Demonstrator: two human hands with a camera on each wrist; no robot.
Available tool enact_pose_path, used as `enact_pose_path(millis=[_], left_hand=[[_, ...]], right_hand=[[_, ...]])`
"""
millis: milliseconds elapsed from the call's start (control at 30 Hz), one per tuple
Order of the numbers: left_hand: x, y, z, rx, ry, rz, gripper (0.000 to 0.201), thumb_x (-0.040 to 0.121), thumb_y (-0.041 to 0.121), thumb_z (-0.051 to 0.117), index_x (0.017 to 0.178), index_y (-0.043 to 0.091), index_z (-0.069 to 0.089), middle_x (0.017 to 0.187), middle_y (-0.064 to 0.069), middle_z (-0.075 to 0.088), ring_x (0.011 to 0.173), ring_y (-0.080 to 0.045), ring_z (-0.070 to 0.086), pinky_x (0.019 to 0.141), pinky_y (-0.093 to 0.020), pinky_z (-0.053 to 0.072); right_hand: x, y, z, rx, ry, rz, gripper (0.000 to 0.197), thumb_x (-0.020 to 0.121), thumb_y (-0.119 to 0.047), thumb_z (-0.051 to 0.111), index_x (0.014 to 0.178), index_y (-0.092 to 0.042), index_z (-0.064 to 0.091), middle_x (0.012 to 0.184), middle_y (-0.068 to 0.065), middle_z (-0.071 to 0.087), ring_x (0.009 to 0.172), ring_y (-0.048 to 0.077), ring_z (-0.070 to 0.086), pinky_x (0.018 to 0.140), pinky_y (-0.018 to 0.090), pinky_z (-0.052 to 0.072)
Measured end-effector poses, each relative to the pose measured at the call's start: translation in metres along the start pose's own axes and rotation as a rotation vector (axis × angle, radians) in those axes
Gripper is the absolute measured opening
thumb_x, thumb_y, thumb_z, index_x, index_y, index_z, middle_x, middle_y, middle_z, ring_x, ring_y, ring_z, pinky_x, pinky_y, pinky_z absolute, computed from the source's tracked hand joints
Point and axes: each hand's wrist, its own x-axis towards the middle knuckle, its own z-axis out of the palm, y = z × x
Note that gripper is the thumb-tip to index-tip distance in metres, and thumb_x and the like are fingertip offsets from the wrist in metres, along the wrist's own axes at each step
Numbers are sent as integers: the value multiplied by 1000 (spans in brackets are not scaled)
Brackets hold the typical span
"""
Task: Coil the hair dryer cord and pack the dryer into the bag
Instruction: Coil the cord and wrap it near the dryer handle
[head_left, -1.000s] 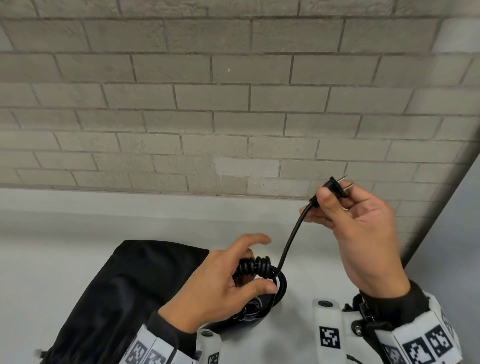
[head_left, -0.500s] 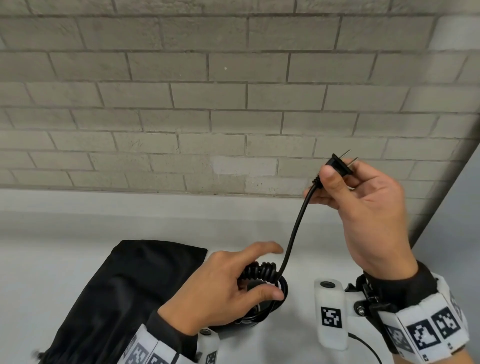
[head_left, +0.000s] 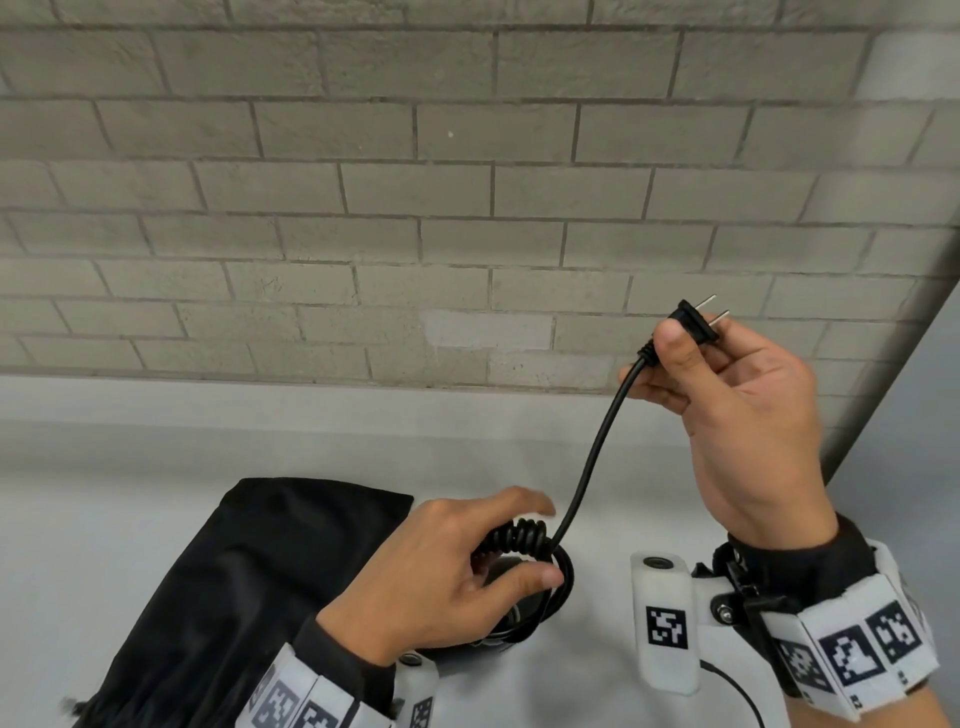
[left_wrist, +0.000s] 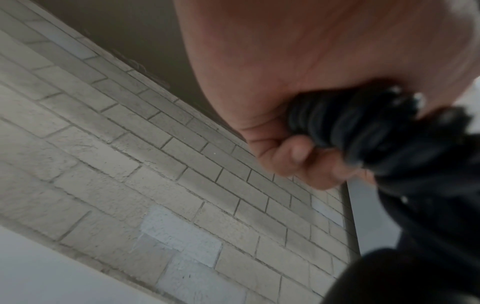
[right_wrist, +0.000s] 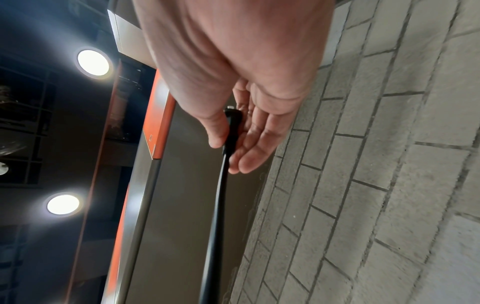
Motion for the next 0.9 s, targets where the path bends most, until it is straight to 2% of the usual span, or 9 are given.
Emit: enact_pose_path(millis=[67, 200, 300, 400, 467, 600, 700, 800, 900], left_hand=[[0, 1, 2, -22, 5, 3, 36, 87, 57, 67, 115, 37, 58, 62, 20, 49, 53, -9, 47, 58, -13, 36], [2, 1, 3, -29, 33, 27, 20, 92, 49, 64, 101, 32, 60, 71, 16, 53, 58, -5, 47, 59, -16, 38], [1, 0, 4, -60, 50, 28, 16, 92, 44, 64, 98, 31, 60, 74, 14, 54, 61, -5, 50, 59, -19, 42], [-2, -1, 6, -124, 66, 3, 13, 91, 40, 67, 97, 31, 60, 74, 16, 55, 61, -5, 52, 59, -18, 42], [-4, -3, 7, -172, 84, -13, 12, 90, 38, 69, 97, 32, 61, 75, 13, 57, 62, -8, 53, 58, -20, 44], [-5, -6, 7, -231, 104, -27, 13, 88, 30, 72, 95, 30, 61, 73, 12, 56, 60, -9, 52, 57, -22, 44], [-5, -7, 6, -237, 110, -19, 14, 87, 26, 74, 93, 27, 61, 71, 15, 54, 56, -7, 48, 55, -19, 41], [-5, -7, 6, -235, 106, -14, 14, 86, 24, 75, 92, 26, 62, 72, 16, 54, 56, -6, 48, 53, -20, 41], [-5, -8, 6, -225, 102, -8, 17, 85, 22, 76, 93, 27, 62, 73, 20, 55, 58, -5, 51, 55, -20, 42]], right_hand=[[1, 0, 1, 2, -13, -4, 19, 79, -25, 68, 90, -10, 65, 80, 11, 64, 62, 19, 67, 64, 28, 57], [4, 2, -1, -3, -8, 1, 18, 80, -23, 68, 90, -9, 65, 79, 11, 63, 61, 18, 67, 63, 28, 57], [5, 14, -4, -13, 79, 25, 28, 81, -19, 70, 105, -9, 59, 78, 10, 64, 57, 18, 66, 60, 30, 58], [-1, 35, -11, -60, 173, 54, 45, 85, -9, 70, 124, -16, 48, 96, 10, 63, 57, 20, 67, 58, 31, 59], [-9, 50, -14, -120, 150, 85, 33, 88, -7, 66, 118, -18, 55, 105, 7, 59, 58, 22, 67, 60, 32, 59], [-31, 77, -22, -208, -27, 236, 10, 93, -9, 59, 97, -12, 68, 96, 8, 66, 66, 24, 66, 62, 35, 57], [-49, 88, -25, -292, -260, 349, 16, 94, -13, 58, 106, -20, 67, 106, 2, 66, 71, 22, 65, 63, 33, 55], [-65, 94, -26, -408, -440, 400, 26, 95, -21, 59, 119, -30, 60, 111, -3, 62, 64, 17, 63, 62, 27, 51], [-73, 95, -23, -471, -542, 406, 23, 96, -29, 56, 118, -30, 61, 99, 0, 66, 54, 14, 56, 59, 29, 49]])
